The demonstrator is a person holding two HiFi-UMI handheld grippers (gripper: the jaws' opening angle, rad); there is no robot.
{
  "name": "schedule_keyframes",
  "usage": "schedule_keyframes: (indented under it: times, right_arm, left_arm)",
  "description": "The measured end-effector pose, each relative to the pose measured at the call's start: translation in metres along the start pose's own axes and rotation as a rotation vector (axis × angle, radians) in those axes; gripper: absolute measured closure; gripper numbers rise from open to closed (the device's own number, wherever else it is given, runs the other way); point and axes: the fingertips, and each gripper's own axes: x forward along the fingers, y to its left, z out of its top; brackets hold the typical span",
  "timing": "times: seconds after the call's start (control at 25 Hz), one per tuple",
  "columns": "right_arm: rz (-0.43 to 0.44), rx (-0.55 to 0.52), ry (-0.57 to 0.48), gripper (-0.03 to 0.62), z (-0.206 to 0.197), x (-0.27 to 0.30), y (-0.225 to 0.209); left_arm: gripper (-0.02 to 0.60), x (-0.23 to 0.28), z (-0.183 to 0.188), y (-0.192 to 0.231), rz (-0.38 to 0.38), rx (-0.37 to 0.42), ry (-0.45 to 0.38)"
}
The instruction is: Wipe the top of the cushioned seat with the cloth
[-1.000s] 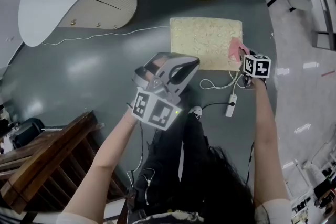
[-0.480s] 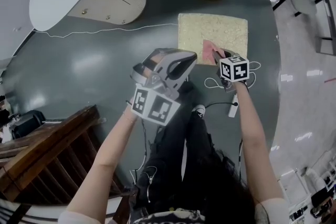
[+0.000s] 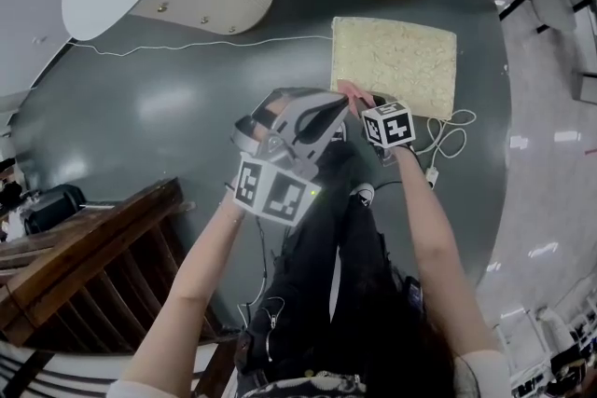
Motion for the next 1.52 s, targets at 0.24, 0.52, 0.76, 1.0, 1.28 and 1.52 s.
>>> schedule_keyframes:
  times: [0.24, 0.52, 0.76, 1.0, 1.28, 1.52]
  right_arm:
    - [-0.133, -0.074, 0.068, 0.58, -0.022, -0.01, -0.045]
    - [-0.271, 0.017, 0.071, 0.58, -0.05, -0.064, -0.118]
    - [-0.374, 0.1, 0.062, 0.58, -0.074, -0.111, -0.175]
    - [-0.45, 0.177, 0.074, 0.58, -0.102, -0.148, -0.215]
    - [-0.469, 0.202, 0.06, 0.58, -0.114, -0.175, -0.224]
    - [-0.439, 0.179, -0.052, 0.58, -0.08, -0.214, -0.204]
  left_arm:
    - [0.574, 0.0, -0.004, -0.003, -0.007, -0.002, 0.007]
    - [0.574, 0.014, 0.004, -0.015, -0.043, 0.001, -0.006]
    - [0.574, 0.03, 0.015, -0.027, -0.086, 0.019, -0.02]
    - [0.574, 0.045, 0.026, -0.04, -0.128, 0.032, -0.031]
    - [0.574, 0.057, 0.037, -0.052, -0.172, 0.052, -0.037]
    - [0.574, 0.059, 0.062, -0.055, -0.192, 0.067, -0.052]
